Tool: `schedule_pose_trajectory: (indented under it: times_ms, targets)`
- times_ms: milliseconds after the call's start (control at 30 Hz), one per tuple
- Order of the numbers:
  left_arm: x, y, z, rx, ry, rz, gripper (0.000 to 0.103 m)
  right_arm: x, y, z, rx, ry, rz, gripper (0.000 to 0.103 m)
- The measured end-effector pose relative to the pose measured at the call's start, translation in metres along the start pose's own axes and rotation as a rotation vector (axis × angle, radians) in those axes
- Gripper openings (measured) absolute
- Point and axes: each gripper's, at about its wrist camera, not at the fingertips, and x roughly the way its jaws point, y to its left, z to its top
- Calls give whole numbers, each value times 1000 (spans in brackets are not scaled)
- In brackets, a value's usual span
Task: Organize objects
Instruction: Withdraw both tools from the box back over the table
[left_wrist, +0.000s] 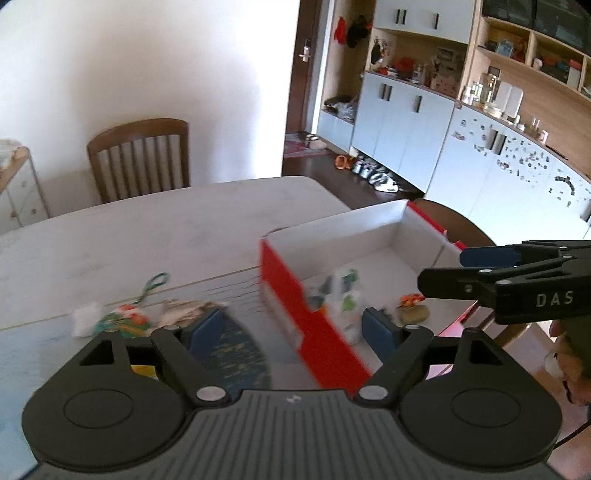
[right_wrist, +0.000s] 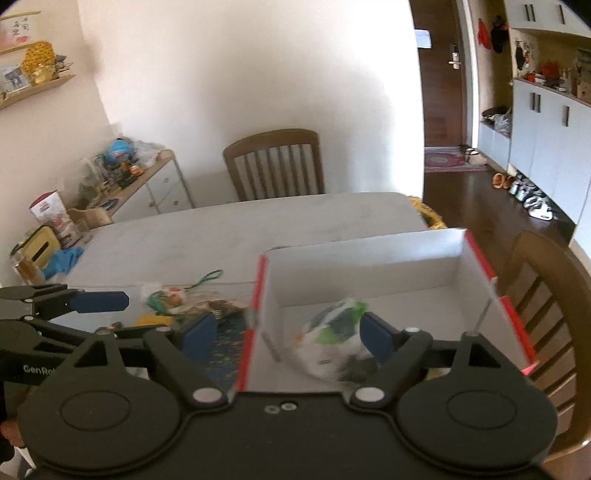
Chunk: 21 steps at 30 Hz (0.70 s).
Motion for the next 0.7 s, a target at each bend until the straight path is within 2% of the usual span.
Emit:
schedule_pose_trajectory:
  times_ms: [200, 300, 433, 467, 533, 700]
  targets:
    - [-24, 40, -19, -36, -15, 23, 83, 6, 39, -8, -18, 13, 50, 90]
    - [-32, 60, -28, -48, -25, 45, 88, 11, 56, -12, -25, 19, 67, 90]
    - [-36, 85, -39, -70, -27, 62, 89, 20, 75, -16, -31, 34, 65, 91]
    - [-37, 91, -42, -74, -27, 69, 90, 23, 79, -18, -31, 40, 63, 91]
    - [-37, 102, -50, -75, -26, 88, 103, 29, 88, -21, -34, 54, 63, 92]
    - [-34, 131, -71, -76, -15, 122, 103, 50, 115, -29, -69, 98, 76, 92]
